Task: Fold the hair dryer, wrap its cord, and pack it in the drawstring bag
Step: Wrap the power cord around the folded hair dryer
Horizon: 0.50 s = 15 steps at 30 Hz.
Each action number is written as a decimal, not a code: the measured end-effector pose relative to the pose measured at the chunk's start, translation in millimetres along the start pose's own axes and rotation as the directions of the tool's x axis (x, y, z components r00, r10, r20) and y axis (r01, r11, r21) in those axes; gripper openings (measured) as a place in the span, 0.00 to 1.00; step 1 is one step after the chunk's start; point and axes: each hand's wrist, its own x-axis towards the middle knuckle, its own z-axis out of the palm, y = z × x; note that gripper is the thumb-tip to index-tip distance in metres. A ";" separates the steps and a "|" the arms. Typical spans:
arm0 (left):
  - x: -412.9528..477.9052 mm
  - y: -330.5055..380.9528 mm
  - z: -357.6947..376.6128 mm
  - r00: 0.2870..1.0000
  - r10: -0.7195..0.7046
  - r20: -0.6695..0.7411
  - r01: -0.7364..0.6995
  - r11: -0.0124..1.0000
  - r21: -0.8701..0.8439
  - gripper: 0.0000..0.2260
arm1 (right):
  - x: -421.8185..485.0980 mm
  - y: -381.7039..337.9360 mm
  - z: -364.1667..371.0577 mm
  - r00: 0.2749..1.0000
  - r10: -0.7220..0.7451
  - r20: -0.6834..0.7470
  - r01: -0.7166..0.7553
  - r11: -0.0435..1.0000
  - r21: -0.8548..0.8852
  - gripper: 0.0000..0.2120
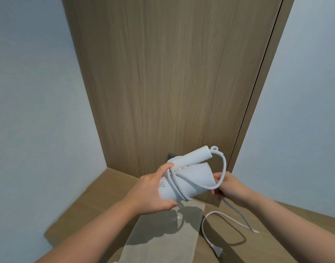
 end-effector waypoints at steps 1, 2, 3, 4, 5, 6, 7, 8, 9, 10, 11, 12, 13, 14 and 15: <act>0.2 1.2 1.3 0.999 -0.034 0.008 0.034 0.998 -0.047 0.42 | -3.0 -3.0 5.1 0.999 0.003 -0.036 -0.005 0.999 -0.052 0.19; 0.8 2.4 2.5 0.998 -0.066 0.017 0.068 0.994 -0.089 0.42 | -5.5 -5.6 9.7 0.997 -0.001 -0.074 -0.006 0.995 -0.104 0.21; 1.9 3.9 3.1 0.995 -0.099 0.026 0.102 0.987 -0.124 0.41 | -8.0 -8.6 14.2 0.994 -0.018 -0.110 0.001 0.988 -0.157 0.22; 3.4 5.1 3.3 0.991 -0.128 0.031 0.131 0.981 -0.145 0.41 | -10.2 -11.2 18.1 0.990 -0.042 -0.134 0.012 0.976 -0.219 0.22; 4.8 5.2 4.0 0.988 -0.150 0.032 0.153 0.976 -0.153 0.40 | -11.8 -13.3 21.7 0.987 -0.072 -0.146 0.027 0.958 -0.286 0.21; 6.1 5.2 4.8 0.985 -0.168 0.029 0.170 0.974 -0.151 0.40 | -13.9 -15.2 24.5 0.984 -0.097 -0.148 0.039 0.936 -0.350 0.20; 6.9 5.0 5.5 0.983 -0.184 0.025 0.185 0.972 -0.144 0.39 | -16.3 -17.2 26.6 0.983 -0.118 -0.140 0.052 0.914 -0.403 0.20; 7.4 4.7 6.0 0.980 -0.198 0.020 0.199 0.971 -0.135 0.39 | -18.6 -19.2 28.2 0.983 -0.134 -0.129 0.063 0.892 -0.447 0.20; 7.6 4.2 6.5 0.977 -0.214 0.019 0.215 0.968 -0.127 0.39 | -21.0 -21.4 29.6 0.982 -0.150 -0.115 0.075 0.869 -0.488 0.20; 7.6 3.5 7.0 0.973 -0.231 0.020 0.232 0.965 -0.124 0.39 | -23.2 -24.0 30.3 0.982 -0.157 -0.101 0.083 0.850 -0.519 0.20; 7.5 2.9 7.4 0.969 -0.247 0.022 0.248 0.961 -0.126 0.39 | -25.3 -26.9 30.5 0.983 -0.160 -0.090 0.086 0.835 -0.543 0.20; 7.3 3.0 7.4 0.965 -0.262 0.022 0.263 0.956 -0.131 0.38 | -27.0 -29.2 30.5 0.984 -0.156 -0.082 0.084 0.826 -0.557 0.20; 7.1 3.9 7.3 0.962 -0.274 0.022 0.274 0.951 -0.143 0.38 | -28.7 -32.1 30.4 0.986 -0.148 -0.071 0.082 0.818 -0.569 0.20; 7.2 5.3 7.1 0.960 -0.280 0.023 0.280 0.947 -0.156 0.38 | -30.1 -34.9 31.0 0.988 -0.141 -0.055 0.083 0.807 -0.585 0.21; 7.8 6.5 7.3 0.958 -0.286 0.024 0.286 0.944 -0.166 0.38 | -31.2 -37.5 32.5 0.990 -0.138 -0.032 0.090 0.790 -0.607 0.21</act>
